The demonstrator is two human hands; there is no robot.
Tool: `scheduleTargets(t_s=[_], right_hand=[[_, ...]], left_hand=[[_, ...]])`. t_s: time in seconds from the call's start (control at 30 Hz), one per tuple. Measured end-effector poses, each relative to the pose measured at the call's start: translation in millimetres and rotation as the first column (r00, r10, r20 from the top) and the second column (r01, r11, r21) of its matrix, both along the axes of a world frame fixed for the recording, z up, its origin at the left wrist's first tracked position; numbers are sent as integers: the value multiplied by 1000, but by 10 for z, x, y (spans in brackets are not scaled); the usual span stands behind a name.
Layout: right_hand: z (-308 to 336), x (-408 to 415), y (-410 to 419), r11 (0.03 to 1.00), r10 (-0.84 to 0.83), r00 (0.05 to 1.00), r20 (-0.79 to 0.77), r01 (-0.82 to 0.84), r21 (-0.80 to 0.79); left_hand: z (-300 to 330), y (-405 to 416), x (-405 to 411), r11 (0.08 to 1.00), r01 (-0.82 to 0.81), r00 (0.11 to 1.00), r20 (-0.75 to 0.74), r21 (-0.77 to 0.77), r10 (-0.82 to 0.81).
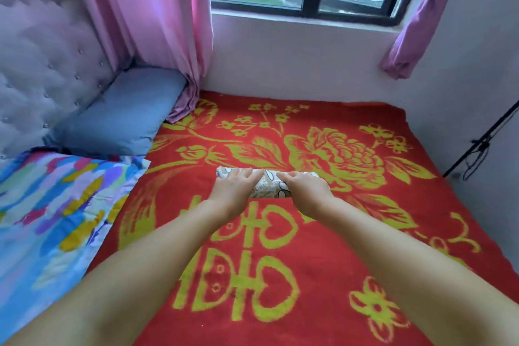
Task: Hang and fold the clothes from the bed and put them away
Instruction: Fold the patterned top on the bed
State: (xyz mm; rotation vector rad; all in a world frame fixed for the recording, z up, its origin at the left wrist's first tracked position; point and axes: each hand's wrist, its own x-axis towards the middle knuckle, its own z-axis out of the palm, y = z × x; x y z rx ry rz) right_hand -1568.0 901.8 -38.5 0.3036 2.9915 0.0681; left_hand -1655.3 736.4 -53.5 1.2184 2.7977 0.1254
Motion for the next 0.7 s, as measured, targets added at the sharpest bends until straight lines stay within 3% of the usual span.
scheduleTargets(t_s=[0.17, 0.33, 0.47, 0.7], right_hand=[[34, 216, -113, 980, 191, 979, 67, -194, 47], [183, 224, -622, 906, 415, 910, 26, -416, 76], [310, 297, -1486, 792, 609, 793, -16, -606, 76], [349, 1100, -3459, 490, 870, 492, 17, -869, 68]], left_hand=[[-9, -254, 547, 989, -145, 988, 48, -13, 146], [147, -867, 936, 940, -340, 940, 34, 25, 340], [273, -1756, 1398, 856, -515, 857, 4, 50, 515], [363, -3491, 2947, 606, -792, 607, -5, 68, 794]])
